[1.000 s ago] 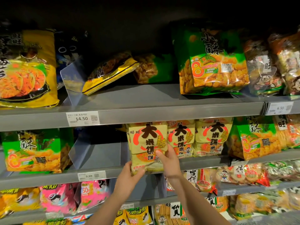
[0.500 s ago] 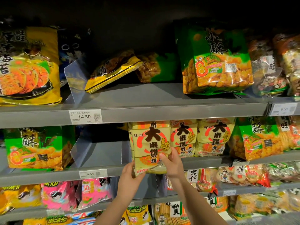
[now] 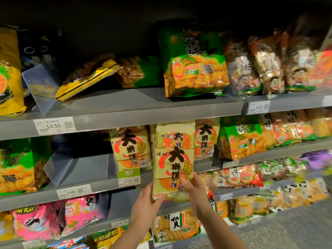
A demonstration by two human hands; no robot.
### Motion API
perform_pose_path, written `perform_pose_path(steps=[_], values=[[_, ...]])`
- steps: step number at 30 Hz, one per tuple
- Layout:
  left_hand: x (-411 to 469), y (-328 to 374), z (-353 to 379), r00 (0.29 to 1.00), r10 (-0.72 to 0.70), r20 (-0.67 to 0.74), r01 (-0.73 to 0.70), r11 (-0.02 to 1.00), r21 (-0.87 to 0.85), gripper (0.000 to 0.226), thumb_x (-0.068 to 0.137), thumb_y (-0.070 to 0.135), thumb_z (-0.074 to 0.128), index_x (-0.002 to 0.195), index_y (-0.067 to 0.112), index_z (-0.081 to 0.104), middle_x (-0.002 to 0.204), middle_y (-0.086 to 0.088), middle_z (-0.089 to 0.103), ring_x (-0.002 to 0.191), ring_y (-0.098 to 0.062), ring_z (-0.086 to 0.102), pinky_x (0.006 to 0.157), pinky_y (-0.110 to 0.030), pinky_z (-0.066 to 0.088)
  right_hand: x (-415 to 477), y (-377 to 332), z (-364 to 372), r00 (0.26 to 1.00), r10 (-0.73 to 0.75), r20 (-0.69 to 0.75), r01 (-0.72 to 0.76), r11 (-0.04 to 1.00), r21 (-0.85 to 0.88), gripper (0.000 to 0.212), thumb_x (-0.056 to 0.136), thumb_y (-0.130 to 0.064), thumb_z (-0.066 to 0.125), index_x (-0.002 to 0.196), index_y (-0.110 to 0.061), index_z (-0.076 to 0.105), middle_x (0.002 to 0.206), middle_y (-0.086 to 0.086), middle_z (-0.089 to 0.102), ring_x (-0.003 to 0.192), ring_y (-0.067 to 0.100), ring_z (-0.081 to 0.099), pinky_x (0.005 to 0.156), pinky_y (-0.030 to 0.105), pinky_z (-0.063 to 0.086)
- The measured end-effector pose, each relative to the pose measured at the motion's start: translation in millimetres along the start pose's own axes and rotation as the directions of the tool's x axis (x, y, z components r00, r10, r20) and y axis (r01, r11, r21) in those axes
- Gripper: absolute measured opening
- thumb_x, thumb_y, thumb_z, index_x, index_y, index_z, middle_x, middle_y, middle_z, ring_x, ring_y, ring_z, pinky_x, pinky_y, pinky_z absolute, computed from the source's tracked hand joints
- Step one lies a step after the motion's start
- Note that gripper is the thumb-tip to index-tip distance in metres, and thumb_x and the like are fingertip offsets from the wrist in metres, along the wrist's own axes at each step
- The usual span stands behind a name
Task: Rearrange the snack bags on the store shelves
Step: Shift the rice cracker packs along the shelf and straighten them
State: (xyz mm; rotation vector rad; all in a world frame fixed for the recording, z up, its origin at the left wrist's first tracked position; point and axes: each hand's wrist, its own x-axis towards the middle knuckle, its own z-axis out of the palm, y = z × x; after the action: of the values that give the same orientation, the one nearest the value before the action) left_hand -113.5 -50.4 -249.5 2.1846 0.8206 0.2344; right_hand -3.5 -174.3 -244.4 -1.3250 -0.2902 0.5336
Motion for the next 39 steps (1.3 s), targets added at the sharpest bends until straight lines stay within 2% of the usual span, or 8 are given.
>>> perform_pose_path(steps=[8,12,17,20,23,29,34,39], values=[[43,48,9,0.973,-0.222,-0.067,0.222,0.975,-0.009,0.052,0.092,0.052,0.037,0.109,0.006,0.054,0.09,-0.004,0.064,0.079,-0.02,0.062,0.063,-0.03,0.049,53,-56,11,0.998,-0.045,-0.048,0.034,0.98,-0.198,0.036,0.091,-0.023,0.056,0.126,-0.015,0.051,0.122,0.001,0.061,0.115,0.019,0.055,0.101,0.042,0.042],[74,53,11,0.864,-0.475,0.166,0.504,0.822,-0.266,0.053,0.087,0.052,0.049,0.104,0.003,0.061,0.076,-0.006,0.067,0.063,-0.016,0.063,0.049,-0.027,0.048,71,-57,17,0.995,-0.082,-0.064,0.069,0.98,-0.187,0.022,0.093,-0.017,0.053,0.114,-0.017,0.058,0.107,-0.004,0.065,0.106,0.015,0.059,0.092,0.032,0.045],[71,61,5,0.733,-0.412,0.541,0.669,0.297,-0.681,0.027,0.092,0.027,0.053,0.094,0.0,0.055,0.082,-0.011,0.062,0.076,-0.02,0.057,0.061,-0.029,0.051,84,-41,16,0.979,-0.136,-0.149,0.098,0.966,-0.238,0.011,0.089,-0.021,0.06,0.099,-0.022,0.058,0.096,-0.008,0.064,0.093,0.009,0.06,0.087,0.031,0.049],[78,67,-2,0.711,-0.367,0.6,0.615,-0.09,-0.783,0.022,0.093,0.005,0.046,0.113,-0.004,0.05,0.086,-0.02,0.061,0.085,-0.026,0.062,0.074,-0.037,0.056,81,-21,22,0.919,-0.065,-0.388,-0.067,0.945,-0.319,0.057,0.075,-0.047,0.068,0.121,-0.018,0.05,0.114,-0.003,0.056,0.104,0.015,0.055,0.093,0.038,0.047],[93,69,-2,0.691,-0.411,0.594,0.524,-0.281,-0.804,0.025,0.096,0.001,0.038,0.119,-0.005,0.046,0.083,-0.025,0.057,0.106,-0.029,0.061,0.09,-0.038,0.049,73,-4,32,0.905,0.066,-0.421,-0.175,0.959,-0.225,0.08,0.067,-0.06,0.068,0.122,-0.005,0.047,0.113,0.015,0.062,0.095,0.025,0.062,0.085,0.043,0.053],[109,73,6,0.677,-0.468,0.568,0.536,-0.215,-0.816,0.028,0.098,0.004,0.03,0.079,-0.006,0.047,0.056,-0.023,0.059,0.031,-0.028,0.058,0.033,-0.033,0.049,90,-17,49,0.91,0.082,-0.406,-0.166,0.97,-0.176,0.089,0.075,-0.042,0.072,0.143,-0.008,0.027,0.143,0.014,0.038,0.132,0.03,0.039,0.107,0.042,0.035],[116,75,4,0.673,-0.457,0.582,0.581,-0.161,-0.798,0.025,0.096,-0.001,0.03,0.081,-0.006,0.049,0.072,-0.022,0.052,0.07,-0.033,0.058,0.08,-0.033,0.055,97,-21,56,0.932,0.068,-0.357,-0.144,0.971,-0.192,0.083,0.082,-0.044,0.064,0.146,-0.012,0.022,0.148,0.011,0.034,0.135,0.028,0.034,0.108,0.038,0.031],[92,67,4,0.718,-0.442,0.538,0.602,0.005,-0.799,0.023,0.097,0.013,0.041,0.082,-0.003,0.05,0.056,-0.02,0.063,0.035,-0.025,0.061,0.032,-0.027,0.049,92,-21,50,0.946,0.061,-0.319,-0.124,0.976,-0.181,0.083,0.084,-0.042,0.062,0.147,-0.011,0.018,0.151,0.01,0.028,0.138,0.027,0.029,0.11,0.036,0.027]])
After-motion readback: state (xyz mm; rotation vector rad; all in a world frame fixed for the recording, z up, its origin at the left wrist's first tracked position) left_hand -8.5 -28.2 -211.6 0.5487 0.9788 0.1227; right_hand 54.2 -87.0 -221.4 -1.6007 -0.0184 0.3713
